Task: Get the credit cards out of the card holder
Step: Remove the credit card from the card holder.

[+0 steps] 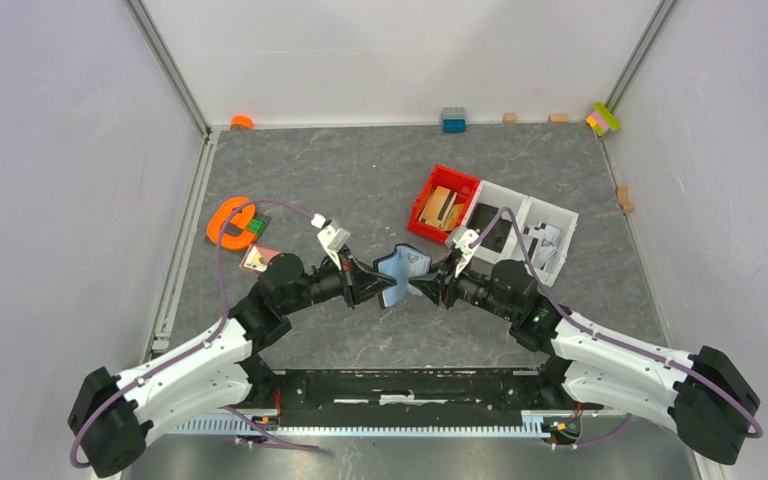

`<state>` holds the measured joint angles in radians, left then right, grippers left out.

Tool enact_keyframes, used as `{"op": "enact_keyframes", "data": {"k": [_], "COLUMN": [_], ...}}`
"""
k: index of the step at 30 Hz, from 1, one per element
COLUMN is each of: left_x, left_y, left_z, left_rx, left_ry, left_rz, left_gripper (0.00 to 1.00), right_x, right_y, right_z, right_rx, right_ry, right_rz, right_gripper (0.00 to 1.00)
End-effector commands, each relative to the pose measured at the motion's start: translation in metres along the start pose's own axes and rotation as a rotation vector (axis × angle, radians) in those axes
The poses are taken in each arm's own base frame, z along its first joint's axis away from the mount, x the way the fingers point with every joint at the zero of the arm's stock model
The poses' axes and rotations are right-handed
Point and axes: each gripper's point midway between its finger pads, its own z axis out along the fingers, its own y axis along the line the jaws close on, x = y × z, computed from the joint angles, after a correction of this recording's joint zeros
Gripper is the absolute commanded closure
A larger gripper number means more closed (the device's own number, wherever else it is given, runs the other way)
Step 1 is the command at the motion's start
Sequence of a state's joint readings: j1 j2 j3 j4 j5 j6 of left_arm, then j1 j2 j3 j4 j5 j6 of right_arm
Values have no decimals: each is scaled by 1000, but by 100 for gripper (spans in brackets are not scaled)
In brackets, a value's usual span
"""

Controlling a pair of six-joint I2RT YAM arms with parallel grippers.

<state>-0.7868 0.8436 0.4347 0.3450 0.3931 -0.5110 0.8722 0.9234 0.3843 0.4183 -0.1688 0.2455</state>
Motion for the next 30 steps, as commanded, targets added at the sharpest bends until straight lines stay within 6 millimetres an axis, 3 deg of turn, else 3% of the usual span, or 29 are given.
{"op": "enact_keyframes", "data": {"k": [1,6,14,16,18,20,23,26,30], "left_x": [-33,-35,-32,-34,-36,-38,-40,-40,-41], "left_y": [-8,-3,10,8,0,-11,-20,-27,-26], "left_z": [-10,-13,-10,-11,-13,-16,-19,-20,-21], "left_rx": [-19,-50,-111,-105,-60,-7,37,76,71], "left_ry": [-136,-156,-140,-147,-163,-184,-194,-200,-204], "left_rz": [25,24,19,22,34,45,56,63,62], "left_gripper": [98,98,98,98,98,98,98,98,98], "right_x": [-30,-33,-38,-36,-34,-32,-27,-28,-34], "right_y": [13,2,2,2,5,8,8,6,4], "right_z": [1,-6,-10,-8,-6,-3,1,0,-7], "right_rx": [-59,14,16,11,-9,-29,-34,-26,-19], "right_ry": [-95,-130,-148,-134,-120,-105,-81,-95,-138], "right_rz": [-22,-3,0,2,0,1,9,13,18], "right_gripper": [73,82,80,72,47,41,41,52,56]}}
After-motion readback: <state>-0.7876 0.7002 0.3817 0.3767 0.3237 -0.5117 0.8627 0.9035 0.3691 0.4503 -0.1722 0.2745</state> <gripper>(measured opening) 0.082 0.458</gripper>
